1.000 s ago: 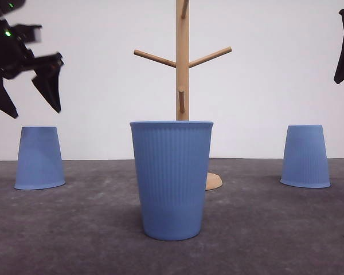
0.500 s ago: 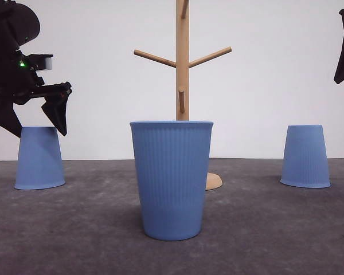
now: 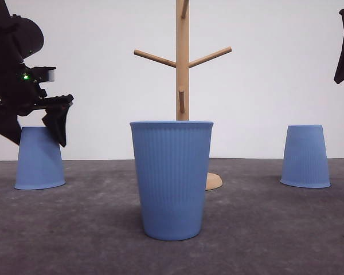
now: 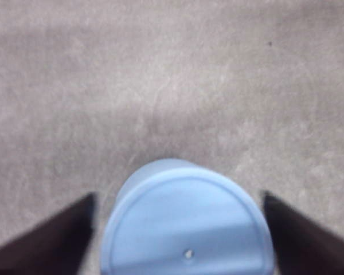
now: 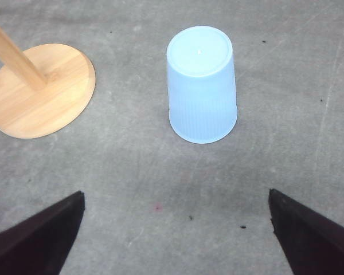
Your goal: Place three cups
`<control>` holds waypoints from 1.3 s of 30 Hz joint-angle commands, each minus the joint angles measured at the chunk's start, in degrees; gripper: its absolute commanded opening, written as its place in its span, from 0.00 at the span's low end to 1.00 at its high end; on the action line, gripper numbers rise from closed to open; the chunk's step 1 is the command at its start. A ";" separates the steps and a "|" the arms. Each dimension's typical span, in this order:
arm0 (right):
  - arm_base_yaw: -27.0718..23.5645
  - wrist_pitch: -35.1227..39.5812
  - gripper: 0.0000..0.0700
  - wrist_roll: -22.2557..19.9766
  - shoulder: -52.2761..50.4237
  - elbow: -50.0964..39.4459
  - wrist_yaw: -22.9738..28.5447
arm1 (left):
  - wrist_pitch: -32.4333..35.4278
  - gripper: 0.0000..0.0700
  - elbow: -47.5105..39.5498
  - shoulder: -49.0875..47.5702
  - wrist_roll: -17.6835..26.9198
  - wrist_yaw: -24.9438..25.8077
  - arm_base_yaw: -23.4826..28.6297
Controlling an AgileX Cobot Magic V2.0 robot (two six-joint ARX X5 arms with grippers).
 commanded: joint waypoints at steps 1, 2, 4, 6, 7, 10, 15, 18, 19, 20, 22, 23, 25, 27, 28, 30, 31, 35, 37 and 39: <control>0.00 0.50 0.94 -0.63 0.33 0.68 -0.11 | 0.19 0.33 1.25 0.79 0.47 -0.08 -0.17; 0.00 0.49 0.94 -0.63 0.33 0.68 -0.11 | 0.23 0.32 1.25 0.79 0.47 -0.08 -0.17; 0.00 0.50 0.94 -0.63 0.33 0.68 -0.09 | 0.30 0.32 1.25 0.79 0.47 -0.06 -0.17; 0.00 0.50 0.94 -0.66 0.33 0.68 -0.07 | 0.17 0.32 1.34 0.76 0.45 0.26 -0.17; 0.00 0.50 0.94 -0.66 0.33 0.68 -0.07 | 0.00 0.32 1.55 0.76 0.48 0.54 -0.17; 0.00 0.50 0.94 -0.68 0.33 0.68 -0.06 | -2.39 0.32 3.99 0.54 0.44 2.55 -0.17; 0.00 0.50 0.94 -0.70 0.33 0.68 -0.07 | -10.38 0.32 13.97 0.22 0.33 7.95 -0.13; 0.00 0.52 0.94 -0.73 0.33 0.68 -0.07 | -15.75 0.33 21.19 0.22 0.31 13.61 -0.10; 0.00 0.52 0.94 -0.74 0.33 0.68 -0.07 | -16.88 0.33 23.44 0.22 0.30 15.21 -0.05; 0.00 0.52 0.94 -0.75 0.33 0.68 -0.07 | -17.83 0.33 25.49 0.22 0.28 16.72 0.00; 0.00 0.51 0.94 -0.78 0.33 0.68 -0.07 | -19.42 0.33 29.65 0.22 0.10 19.98 0.15; 0.00 0.50 0.94 -0.79 0.33 0.68 -0.07 | -19.94 0.33 31.47 0.22 -0.11 21.66 0.22; 0.00 0.50 0.94 -0.79 0.33 0.68 -0.07 | -21.06 0.32 35.03 0.22 -0.42 25.23 0.26; 0.00 0.50 0.94 -0.79 0.33 0.68 -0.07 | -21.79 0.33 37.89 0.22 -1.09 27.64 0.28; 0.00 0.48 0.94 -0.79 0.33 0.68 -0.07 | -21.84 0.33 39.06 0.22 -1.40 28.67 0.27; 0.00 0.48 0.94 -0.79 0.33 0.68 -0.06 | -22.09 0.33 40.80 0.22 -1.62 30.30 0.26; 0.00 0.48 0.94 -0.79 0.33 0.68 -0.05 | -22.01 0.33 41.33 0.22 -1.82 31.09 0.26; 0.00 0.47 0.94 -0.79 0.33 0.68 -0.08 | -21.65 0.33 41.66 0.23 -2.83 34.90 0.12; 0.00 0.48 0.94 -0.79 0.33 0.68 -0.07 | -21.52 0.33 41.65 0.26 -2.91 35.73 -0.32; 0.00 0.48 0.94 -0.79 0.33 0.68 -0.07 | -20.57 0.33 41.64 0.43 -2.94 35.76 -1.02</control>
